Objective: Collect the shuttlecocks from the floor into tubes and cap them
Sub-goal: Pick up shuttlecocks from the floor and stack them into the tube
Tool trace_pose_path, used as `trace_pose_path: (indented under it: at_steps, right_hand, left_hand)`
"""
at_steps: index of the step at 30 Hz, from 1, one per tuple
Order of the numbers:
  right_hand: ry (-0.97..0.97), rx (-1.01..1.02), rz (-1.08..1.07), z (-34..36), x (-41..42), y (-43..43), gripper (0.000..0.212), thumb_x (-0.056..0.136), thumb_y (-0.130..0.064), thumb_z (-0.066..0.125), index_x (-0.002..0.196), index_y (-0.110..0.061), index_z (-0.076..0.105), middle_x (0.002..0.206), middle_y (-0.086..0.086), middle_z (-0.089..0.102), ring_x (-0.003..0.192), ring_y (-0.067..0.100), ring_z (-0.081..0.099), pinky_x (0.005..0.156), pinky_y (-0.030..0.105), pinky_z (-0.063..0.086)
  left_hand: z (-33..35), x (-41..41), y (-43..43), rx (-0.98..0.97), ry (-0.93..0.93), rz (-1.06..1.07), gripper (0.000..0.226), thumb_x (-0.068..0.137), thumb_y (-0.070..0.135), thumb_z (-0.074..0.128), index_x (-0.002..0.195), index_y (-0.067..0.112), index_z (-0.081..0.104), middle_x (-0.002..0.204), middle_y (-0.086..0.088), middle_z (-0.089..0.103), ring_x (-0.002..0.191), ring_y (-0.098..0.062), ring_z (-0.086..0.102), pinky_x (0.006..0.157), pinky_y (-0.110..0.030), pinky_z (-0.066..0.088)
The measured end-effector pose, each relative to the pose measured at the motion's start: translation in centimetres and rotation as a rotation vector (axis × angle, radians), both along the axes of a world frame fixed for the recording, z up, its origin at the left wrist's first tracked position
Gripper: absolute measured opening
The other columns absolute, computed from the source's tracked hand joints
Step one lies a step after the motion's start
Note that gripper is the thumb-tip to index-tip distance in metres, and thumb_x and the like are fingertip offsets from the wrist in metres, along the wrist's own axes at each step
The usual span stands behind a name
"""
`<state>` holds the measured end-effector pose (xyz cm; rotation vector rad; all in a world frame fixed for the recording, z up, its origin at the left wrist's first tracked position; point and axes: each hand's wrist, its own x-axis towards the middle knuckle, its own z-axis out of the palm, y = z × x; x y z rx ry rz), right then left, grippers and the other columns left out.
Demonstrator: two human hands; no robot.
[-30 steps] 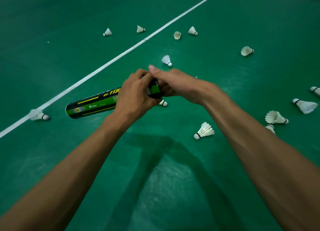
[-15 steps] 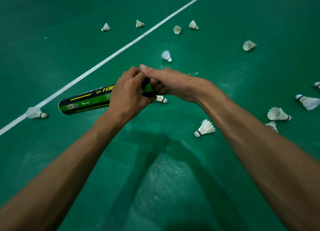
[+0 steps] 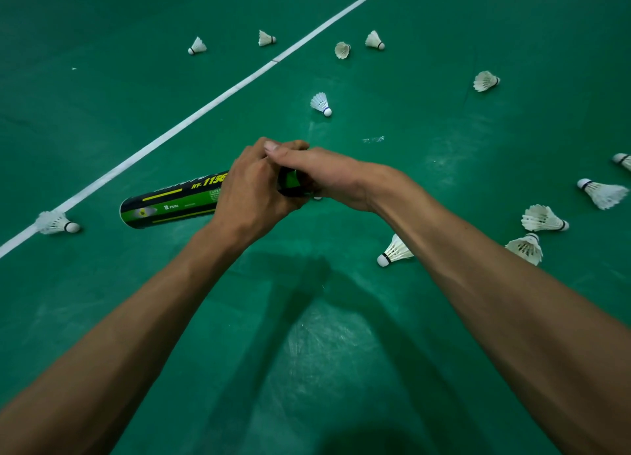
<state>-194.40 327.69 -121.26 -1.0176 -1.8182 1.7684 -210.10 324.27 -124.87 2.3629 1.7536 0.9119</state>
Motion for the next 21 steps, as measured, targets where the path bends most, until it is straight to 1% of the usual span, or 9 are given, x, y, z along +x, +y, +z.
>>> trace_pose_path:
  at_steps: [6,8,10,11,13,15,16,18,21]
  right_hand:
    - [0.041,-0.051,-0.037,-0.5,0.0,0.3,0.022,0.106,-0.039,0.048,0.091,-0.028,0.061,0.063,-0.023,0.066,0.057,-0.012,0.059,0.051,0.007,0.043]
    - [0.035,-0.070,-0.044,-1.1,-0.3,0.2,0.021,0.102,-0.047,0.053,0.101,-0.028,0.063,0.091,-0.015,0.073,0.083,-0.006,0.066,0.072,0.017,0.052]
    - [-0.007,-0.071,-0.060,-2.1,-0.6,0.2,0.037,0.094,-0.058,0.058,0.115,-0.028,0.063,0.116,-0.007,0.070,0.109,0.010,0.067,0.096,0.035,0.052]
    - [-0.029,-0.051,-0.067,-2.5,-0.5,0.2,0.040,0.093,-0.059,0.058,0.115,-0.026,0.063,0.115,-0.003,0.070,0.110,0.016,0.067,0.097,0.039,0.050]
    - [-0.045,0.053,-0.149,-2.9,-0.2,0.7,0.038,0.094,-0.055,0.058,0.092,-0.018,0.067,0.093,0.005,0.068,0.088,0.021,0.066,0.084,0.042,0.052]
    - [-0.067,0.188,-0.365,-3.5,1.0,1.7,0.046,0.091,-0.052,0.058,0.067,-0.014,0.067,0.071,0.002,0.069,0.068,0.021,0.066,0.076,0.045,0.057]
    - [-0.081,0.230,-0.479,-4.1,1.8,2.2,0.046,0.092,-0.047,0.057,0.064,-0.012,0.070,0.067,0.001,0.072,0.065,0.021,0.070,0.077,0.045,0.061]
    - [-0.247,0.309,-0.663,-6.1,3.7,3.1,0.037,0.092,-0.036,0.056,0.072,-0.010,0.074,0.070,0.005,0.075,0.071,0.023,0.073,0.079,0.042,0.059]
    - [-0.621,0.279,-0.790,-10.1,7.4,2.6,0.020,0.088,-0.024,0.058,0.095,-0.013,0.074,0.099,0.009,0.075,0.097,0.031,0.068,0.082,0.030,0.053]
  left_hand:
    - [-0.4,0.0,0.6,0.012,0.000,-0.001,0.071,0.074,0.041,0.082,0.140,0.026,0.062,0.115,-0.007,0.064,0.106,-0.030,0.062,0.091,-0.047,0.052]
    - [-0.8,-0.1,0.7,0.016,0.004,-0.002,0.072,0.073,0.033,0.084,0.141,0.026,0.061,0.115,-0.006,0.062,0.105,-0.031,0.061,0.091,-0.048,0.052]
    - [-1.3,-0.2,0.8,0.003,0.022,0.013,0.075,0.072,0.029,0.084,0.142,0.029,0.059,0.116,-0.005,0.061,0.105,-0.031,0.060,0.091,-0.048,0.052]
    - [-1.6,-0.2,0.9,-0.010,0.025,0.020,0.076,0.072,0.030,0.084,0.143,0.030,0.058,0.117,-0.005,0.061,0.105,-0.031,0.059,0.091,-0.047,0.052]
    - [-2.1,0.2,1.5,-0.043,0.008,0.028,0.078,0.071,0.037,0.084,0.144,0.029,0.057,0.118,-0.005,0.061,0.106,-0.031,0.060,0.091,-0.045,0.052]
    - [-2.6,0.8,2.1,-0.077,-0.004,0.036,0.078,0.069,0.047,0.078,0.142,0.026,0.058,0.117,-0.007,0.061,0.106,-0.033,0.061,0.089,-0.043,0.051]
    - [-2.9,1.1,2.3,-0.094,-0.002,0.043,0.077,0.069,0.047,0.076,0.141,0.026,0.059,0.117,-0.008,0.061,0.106,-0.034,0.060,0.087,-0.041,0.050]
    - [-3.8,1.7,2.3,-0.134,0.028,0.054,0.077,0.071,0.038,0.082,0.143,0.029,0.056,0.121,-0.008,0.060,0.110,-0.033,0.058,0.086,-0.040,0.048]
    - [-5.1,2.5,2.0,-0.165,0.039,0.033,0.082,0.073,0.031,0.087,0.147,0.032,0.052,0.126,-0.005,0.058,0.113,-0.031,0.055,0.087,-0.041,0.050]
